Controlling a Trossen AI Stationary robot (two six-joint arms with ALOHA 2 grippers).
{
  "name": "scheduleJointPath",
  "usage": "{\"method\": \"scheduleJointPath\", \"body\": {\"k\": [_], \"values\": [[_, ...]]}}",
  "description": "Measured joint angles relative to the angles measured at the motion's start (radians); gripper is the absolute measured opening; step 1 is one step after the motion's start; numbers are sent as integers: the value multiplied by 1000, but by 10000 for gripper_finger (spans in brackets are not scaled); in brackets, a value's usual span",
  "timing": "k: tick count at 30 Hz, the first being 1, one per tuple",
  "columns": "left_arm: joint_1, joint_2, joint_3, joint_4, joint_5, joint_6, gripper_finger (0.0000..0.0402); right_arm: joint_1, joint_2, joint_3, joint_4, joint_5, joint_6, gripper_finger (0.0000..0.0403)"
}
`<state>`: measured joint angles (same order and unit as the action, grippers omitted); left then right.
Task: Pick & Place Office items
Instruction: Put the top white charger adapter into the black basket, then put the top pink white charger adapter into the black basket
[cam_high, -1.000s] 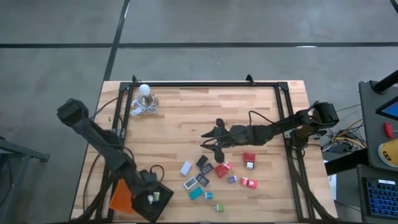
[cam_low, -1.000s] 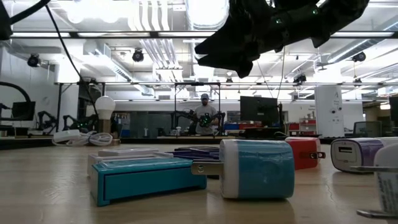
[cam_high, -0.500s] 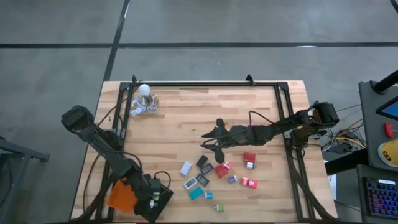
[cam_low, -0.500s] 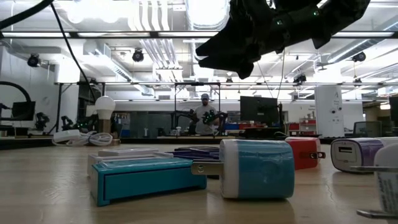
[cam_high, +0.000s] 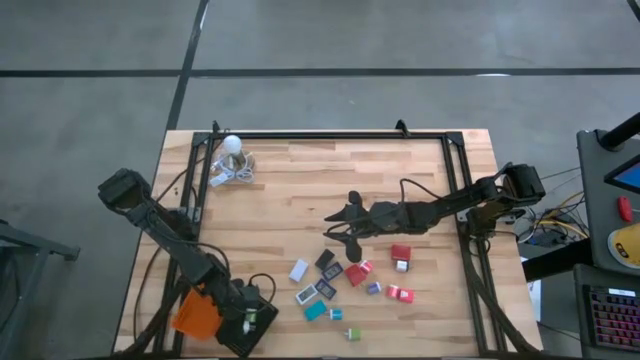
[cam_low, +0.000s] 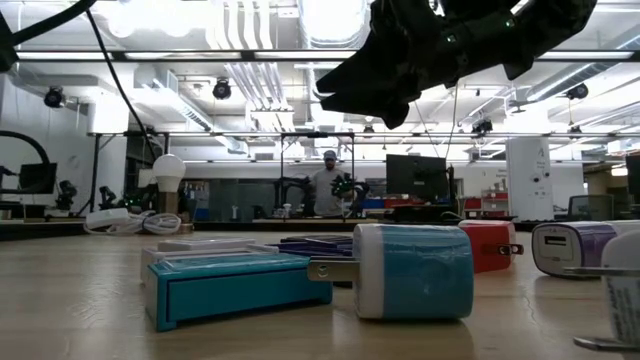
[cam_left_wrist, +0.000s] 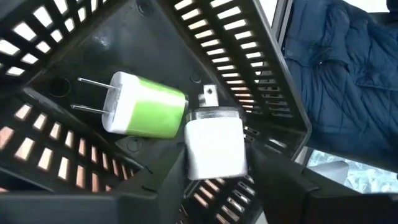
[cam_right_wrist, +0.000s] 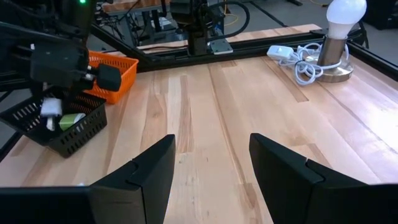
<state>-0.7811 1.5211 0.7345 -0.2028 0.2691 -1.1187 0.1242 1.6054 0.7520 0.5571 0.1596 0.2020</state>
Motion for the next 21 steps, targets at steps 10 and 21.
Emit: {"method": "scheduleJointPath", "body": {"k": [10,21], "values": [[0,0,0,1,-5,0,259,0,0,-3,0,0,0,203],[3,-4,27,0,76,42,257,0,0,-3,1,0,5,203]]}}
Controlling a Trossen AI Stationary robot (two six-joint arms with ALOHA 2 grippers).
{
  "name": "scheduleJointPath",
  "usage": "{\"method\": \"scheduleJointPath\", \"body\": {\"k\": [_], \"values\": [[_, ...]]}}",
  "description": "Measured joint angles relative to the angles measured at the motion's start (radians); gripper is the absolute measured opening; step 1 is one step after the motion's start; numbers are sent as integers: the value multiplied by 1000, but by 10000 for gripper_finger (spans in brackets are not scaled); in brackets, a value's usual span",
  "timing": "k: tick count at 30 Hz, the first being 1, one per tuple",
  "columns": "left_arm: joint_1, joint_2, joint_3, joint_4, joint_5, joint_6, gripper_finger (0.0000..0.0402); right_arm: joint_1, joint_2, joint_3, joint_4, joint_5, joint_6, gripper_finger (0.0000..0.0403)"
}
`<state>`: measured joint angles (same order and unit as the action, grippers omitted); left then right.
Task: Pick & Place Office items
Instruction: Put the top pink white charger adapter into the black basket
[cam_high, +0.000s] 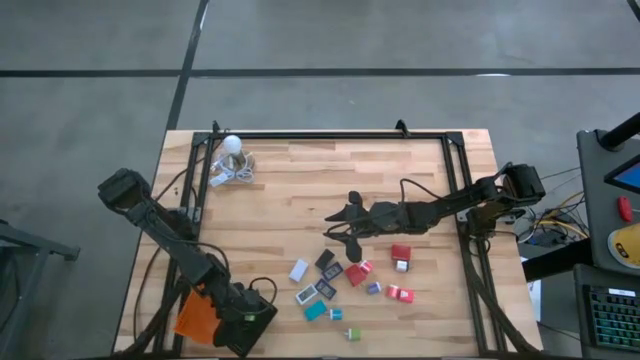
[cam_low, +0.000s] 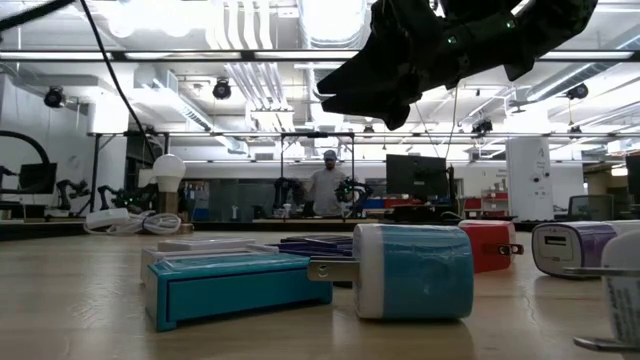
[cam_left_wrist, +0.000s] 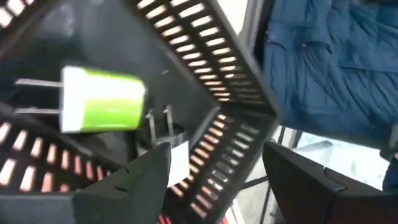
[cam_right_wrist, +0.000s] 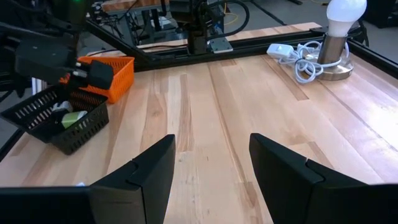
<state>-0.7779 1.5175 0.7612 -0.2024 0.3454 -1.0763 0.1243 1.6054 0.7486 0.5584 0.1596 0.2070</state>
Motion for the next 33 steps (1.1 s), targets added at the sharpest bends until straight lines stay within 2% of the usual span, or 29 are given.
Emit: {"method": "scheduleJointPath", "body": {"k": [10,15,17,19,22,25,27,30,33], "values": [[21,-111,26,0,10,121,255,3,0,0,-1,-3,28,203],[52,-218,26,0,-102,316,254,3,0,0,-4,-3,174,203],[66,-264,26,0,-194,433,254,3,0,0,-6,-4,191,203],[73,-310,26,1,-335,550,254,3,0,0,-6,-4,192,203],[75,-372,26,3,-635,702,254,3,0,0,-6,-8,220,203],[74,-417,23,11,-954,819,254,2,-1,1,-43,-61,345,203],[74,-433,22,10,-1114,903,254,3,-1,7,-109,-81,405,203],[76,-438,21,9,-1250,979,253,2,-3,26,-231,-82,462,203],[77,-429,21,7,-1266,996,253,4,-5,51,-414,-88,578,203]]}}
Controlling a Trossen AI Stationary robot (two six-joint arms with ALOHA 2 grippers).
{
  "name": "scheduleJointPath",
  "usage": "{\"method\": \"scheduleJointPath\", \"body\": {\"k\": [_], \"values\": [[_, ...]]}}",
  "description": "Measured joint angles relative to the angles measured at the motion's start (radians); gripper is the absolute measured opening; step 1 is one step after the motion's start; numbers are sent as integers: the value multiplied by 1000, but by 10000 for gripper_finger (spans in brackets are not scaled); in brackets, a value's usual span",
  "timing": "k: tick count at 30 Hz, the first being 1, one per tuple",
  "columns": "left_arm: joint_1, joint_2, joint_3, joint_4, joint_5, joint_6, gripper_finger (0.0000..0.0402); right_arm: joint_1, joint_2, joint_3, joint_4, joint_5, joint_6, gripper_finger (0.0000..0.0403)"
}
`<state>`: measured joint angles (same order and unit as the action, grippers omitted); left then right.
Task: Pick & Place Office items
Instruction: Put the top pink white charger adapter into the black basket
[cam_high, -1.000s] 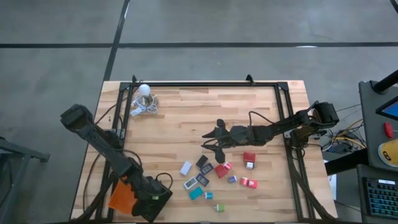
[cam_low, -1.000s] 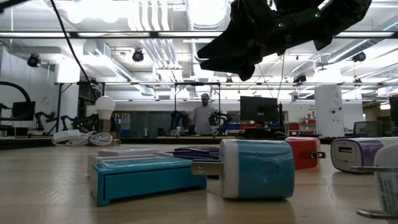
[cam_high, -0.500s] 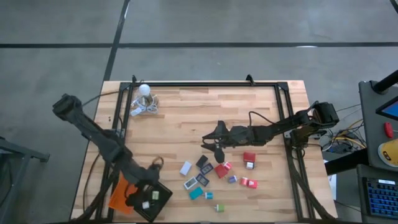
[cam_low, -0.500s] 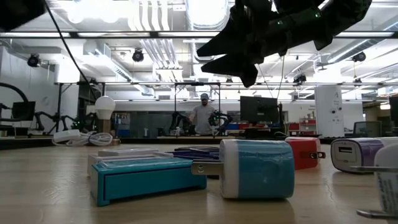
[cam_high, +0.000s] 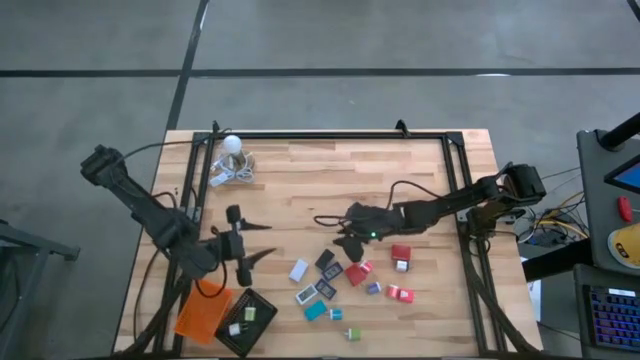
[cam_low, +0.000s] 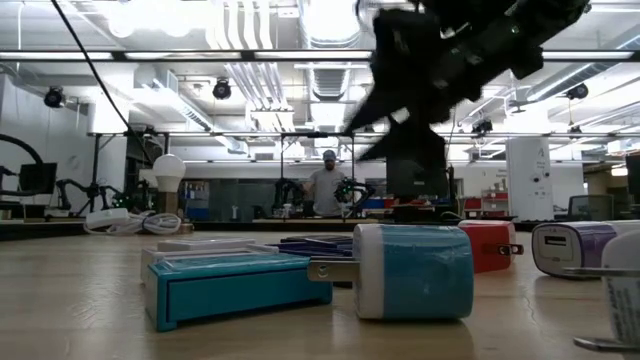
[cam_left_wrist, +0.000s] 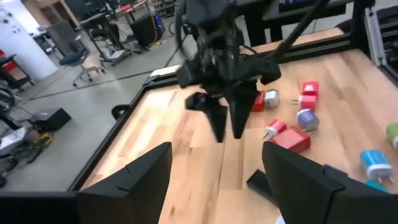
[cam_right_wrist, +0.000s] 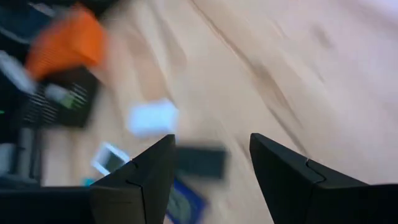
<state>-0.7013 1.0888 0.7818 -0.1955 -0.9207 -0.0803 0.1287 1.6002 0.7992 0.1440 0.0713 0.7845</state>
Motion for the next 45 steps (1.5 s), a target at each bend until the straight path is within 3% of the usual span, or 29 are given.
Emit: {"method": "scheduleJointPath", "body": {"k": [7,15,23,31,45], "values": [[0,39,-2,-1,5,52,252,12,-2,120,-490,-4,212,203],[8,43,-2,0,4,59,252,50,1,290,-738,-3,298,203],[26,42,-2,-7,3,46,252,188,5,404,-1011,11,415,203],[27,42,-2,-8,3,44,252,261,7,367,-1001,128,480,203],[29,42,-2,-8,1,43,252,262,56,233,-806,132,540,203]]}}
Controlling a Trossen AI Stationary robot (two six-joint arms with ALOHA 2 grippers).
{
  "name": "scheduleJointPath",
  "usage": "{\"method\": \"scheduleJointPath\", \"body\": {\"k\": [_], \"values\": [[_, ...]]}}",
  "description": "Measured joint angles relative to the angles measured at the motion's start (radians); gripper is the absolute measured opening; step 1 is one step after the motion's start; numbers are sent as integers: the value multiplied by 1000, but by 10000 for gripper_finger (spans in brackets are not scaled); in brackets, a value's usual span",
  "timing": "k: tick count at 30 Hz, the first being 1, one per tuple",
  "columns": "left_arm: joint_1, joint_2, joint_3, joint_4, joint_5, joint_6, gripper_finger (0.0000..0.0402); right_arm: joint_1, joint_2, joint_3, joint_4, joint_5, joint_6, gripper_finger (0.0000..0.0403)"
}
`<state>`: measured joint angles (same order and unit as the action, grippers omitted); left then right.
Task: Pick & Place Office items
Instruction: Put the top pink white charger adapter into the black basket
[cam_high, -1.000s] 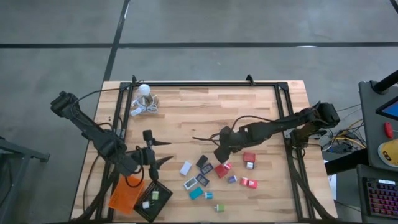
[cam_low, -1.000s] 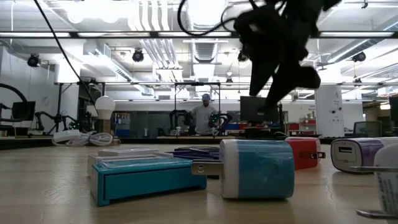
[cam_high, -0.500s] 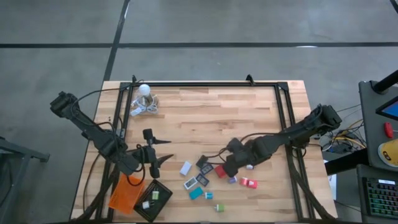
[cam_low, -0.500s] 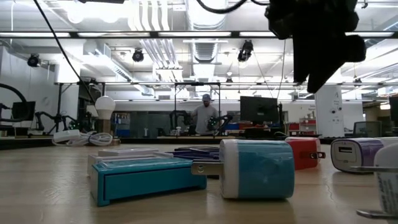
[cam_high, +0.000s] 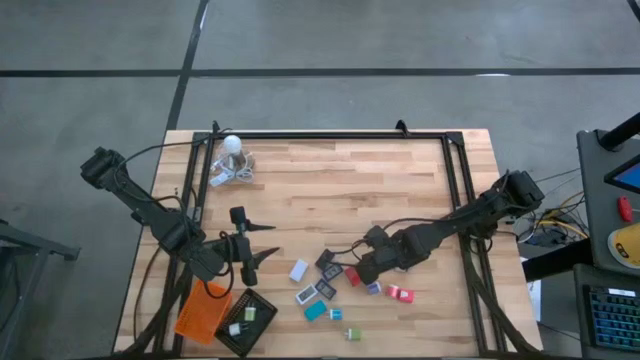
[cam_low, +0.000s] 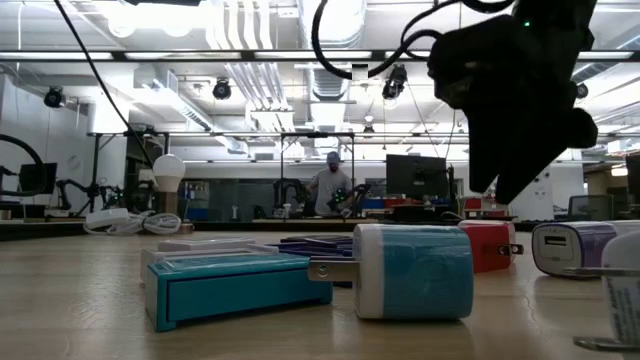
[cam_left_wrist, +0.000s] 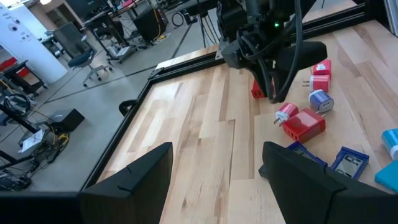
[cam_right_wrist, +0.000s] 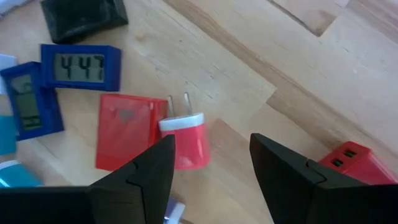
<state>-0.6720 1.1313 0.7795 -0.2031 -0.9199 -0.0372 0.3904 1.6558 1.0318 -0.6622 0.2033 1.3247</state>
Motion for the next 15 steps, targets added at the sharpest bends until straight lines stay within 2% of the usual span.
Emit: {"method": "scheduleJointPath", "body": {"k": [15], "values": [[2,0,0,0,0,0,252,15,0,-23,101,-1,0,203]]}}
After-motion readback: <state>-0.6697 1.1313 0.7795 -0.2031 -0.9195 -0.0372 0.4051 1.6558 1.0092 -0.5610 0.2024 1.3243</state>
